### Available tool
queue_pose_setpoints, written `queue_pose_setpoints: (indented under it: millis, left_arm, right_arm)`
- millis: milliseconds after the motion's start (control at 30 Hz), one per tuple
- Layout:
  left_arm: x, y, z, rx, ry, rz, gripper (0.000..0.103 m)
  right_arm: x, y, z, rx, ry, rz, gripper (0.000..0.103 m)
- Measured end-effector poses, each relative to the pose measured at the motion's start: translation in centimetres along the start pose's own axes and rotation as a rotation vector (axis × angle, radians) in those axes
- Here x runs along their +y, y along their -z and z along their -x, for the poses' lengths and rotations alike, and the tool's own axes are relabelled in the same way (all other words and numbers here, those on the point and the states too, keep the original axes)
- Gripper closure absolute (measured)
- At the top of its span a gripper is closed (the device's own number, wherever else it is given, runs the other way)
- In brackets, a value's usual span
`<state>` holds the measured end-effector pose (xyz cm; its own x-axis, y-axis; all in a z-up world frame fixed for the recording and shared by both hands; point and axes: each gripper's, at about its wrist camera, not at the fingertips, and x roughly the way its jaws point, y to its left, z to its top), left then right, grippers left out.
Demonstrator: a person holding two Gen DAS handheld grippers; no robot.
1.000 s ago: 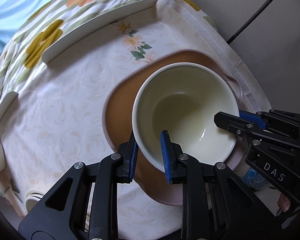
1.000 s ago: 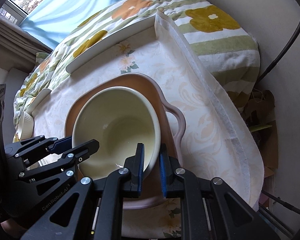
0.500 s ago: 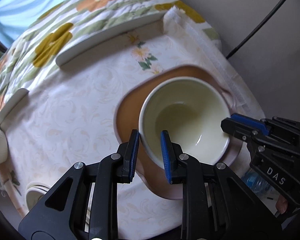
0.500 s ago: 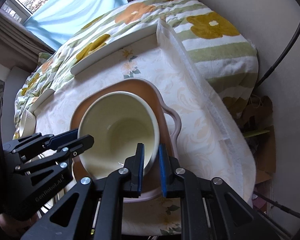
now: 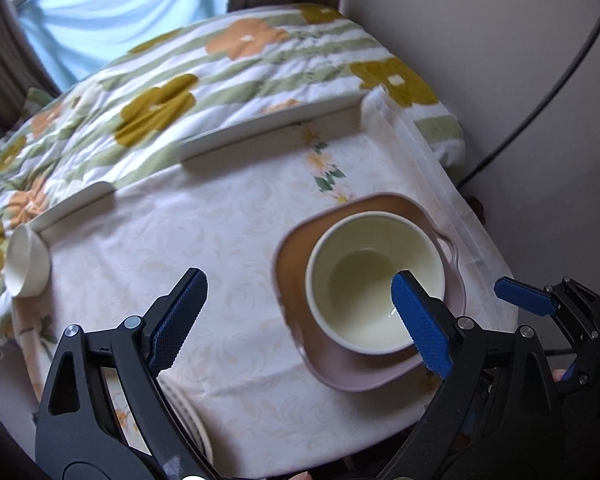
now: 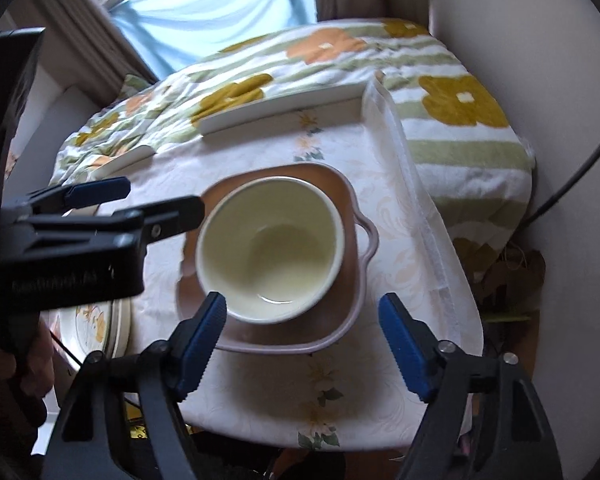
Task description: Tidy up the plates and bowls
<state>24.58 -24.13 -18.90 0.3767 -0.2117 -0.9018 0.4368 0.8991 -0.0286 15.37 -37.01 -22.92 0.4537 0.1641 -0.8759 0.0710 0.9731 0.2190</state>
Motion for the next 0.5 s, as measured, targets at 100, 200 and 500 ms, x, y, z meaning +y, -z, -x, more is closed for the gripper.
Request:
queue_pose_setpoints:
  millis: [100, 200, 500]
  left_arm:
    - [1.2, 0.3, 2.0, -0.043, -0.029, 0.057, 0.010]
    - [3.3, 1.5, 4.8, -0.095, -0.079, 0.140, 0.010]
    - [13.5, 7.3, 13.2, -0.250, -0.316, 0.472, 0.003]
  right_arm:
    - [0.7, -0.5, 1.0, -0.017, -0.021, 0.037, 0.028]
    - [1.7, -1.3, 1.8, -0.040, -0.049, 0.090, 0.027]
    - [11.7, -4.8, 2.7, -0.097, -0.273, 0.443, 0.001]
